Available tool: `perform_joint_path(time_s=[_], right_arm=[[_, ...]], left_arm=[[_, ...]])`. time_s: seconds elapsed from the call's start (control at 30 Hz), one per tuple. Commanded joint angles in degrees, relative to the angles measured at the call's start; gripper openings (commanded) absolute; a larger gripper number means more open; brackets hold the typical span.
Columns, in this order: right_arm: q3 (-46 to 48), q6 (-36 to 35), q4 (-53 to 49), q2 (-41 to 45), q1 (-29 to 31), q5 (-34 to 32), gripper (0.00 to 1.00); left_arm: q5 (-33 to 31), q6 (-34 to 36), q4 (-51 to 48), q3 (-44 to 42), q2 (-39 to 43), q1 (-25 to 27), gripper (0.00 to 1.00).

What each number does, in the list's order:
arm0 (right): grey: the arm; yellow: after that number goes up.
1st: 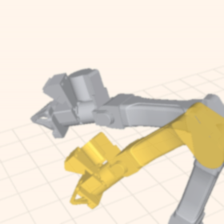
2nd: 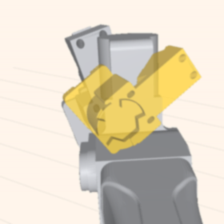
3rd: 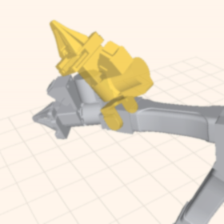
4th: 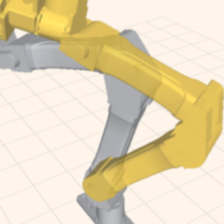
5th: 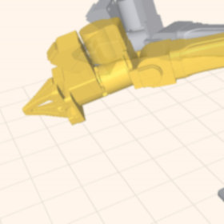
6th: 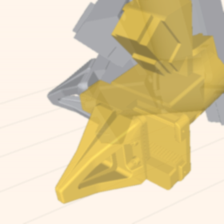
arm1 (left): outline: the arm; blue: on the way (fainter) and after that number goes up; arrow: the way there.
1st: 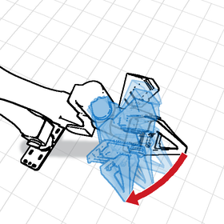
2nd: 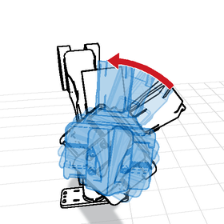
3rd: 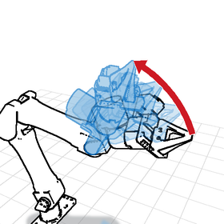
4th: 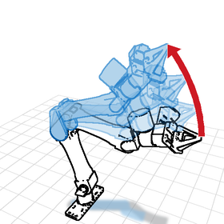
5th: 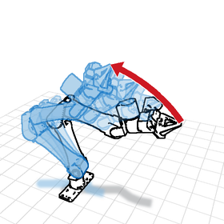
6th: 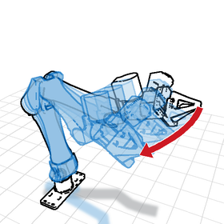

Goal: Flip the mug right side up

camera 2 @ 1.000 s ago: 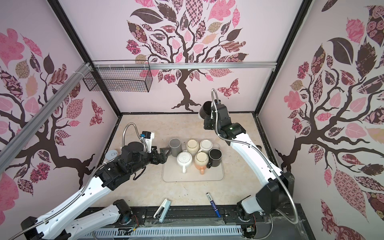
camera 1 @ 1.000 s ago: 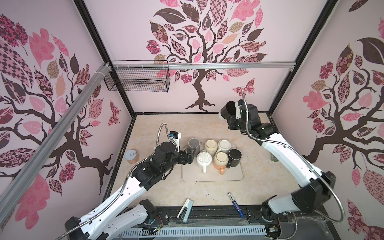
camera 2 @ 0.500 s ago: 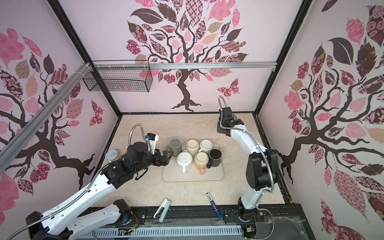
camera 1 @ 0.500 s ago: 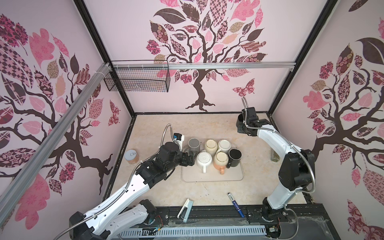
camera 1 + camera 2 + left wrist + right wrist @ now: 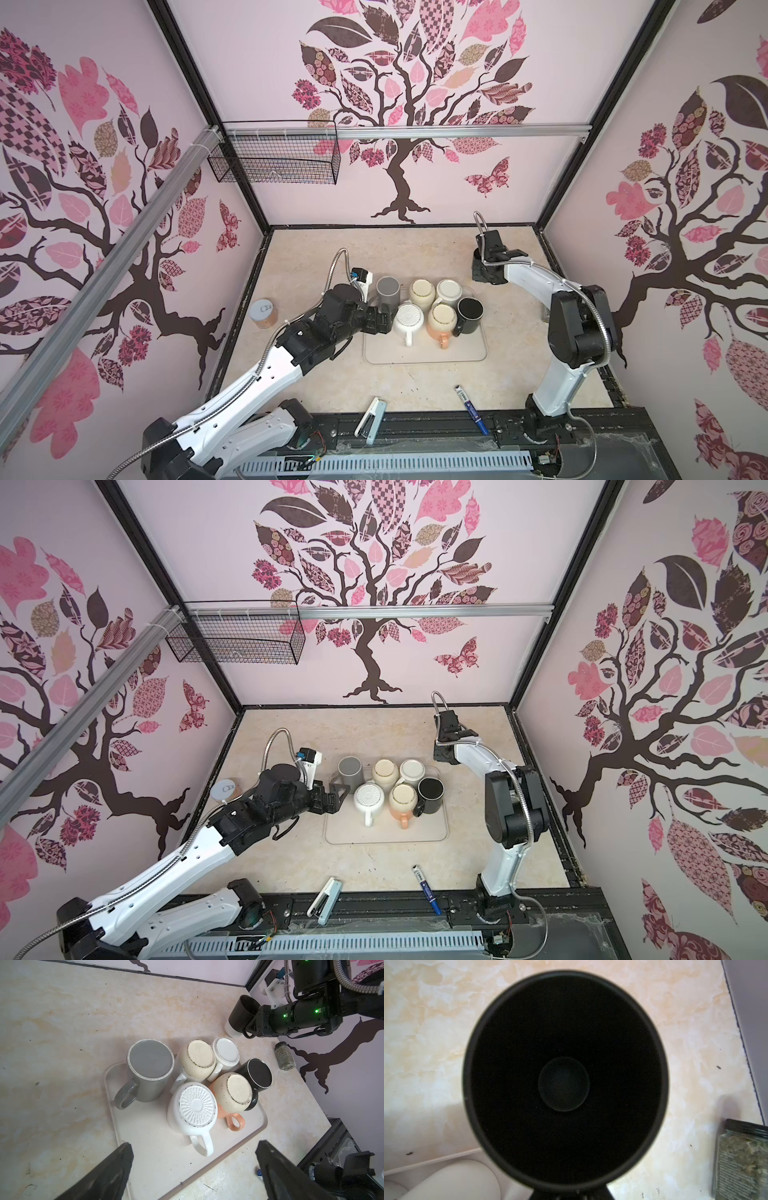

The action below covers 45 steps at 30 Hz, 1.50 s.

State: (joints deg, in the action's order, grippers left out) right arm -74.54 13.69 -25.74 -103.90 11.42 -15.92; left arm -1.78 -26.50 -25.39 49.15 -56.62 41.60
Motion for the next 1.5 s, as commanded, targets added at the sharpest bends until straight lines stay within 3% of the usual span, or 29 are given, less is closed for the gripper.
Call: perform_joint_path(time_s=[0.0, 0.63, 1.13, 1.47], right_arm=[[-0.2, 0.1, 5.8, 0.2, -0.8, -2.2, 0.00], [-0.3, -1.5, 12.7, -5.5, -2.9, -3.5, 0.00], [2.7, 1.3, 13.0, -1.1, -3.2, -2.8, 0.51], [11.0, 6.0, 14.1, 15.2, -3.1, -2.0, 0.56]], left_arm=[[1.1, 0.9, 1.8, -1.3, -0.6, -0.3, 0.96], [2.8, 0.2, 2.5, -3.3, -2.5, 0.0, 0.96], [2.3, 0.3, 1.9, -2.3, -4.8, 0.9, 0.95], [0.0, -0.1, -0.5, -2.8, -5.3, 2.1, 0.92]])
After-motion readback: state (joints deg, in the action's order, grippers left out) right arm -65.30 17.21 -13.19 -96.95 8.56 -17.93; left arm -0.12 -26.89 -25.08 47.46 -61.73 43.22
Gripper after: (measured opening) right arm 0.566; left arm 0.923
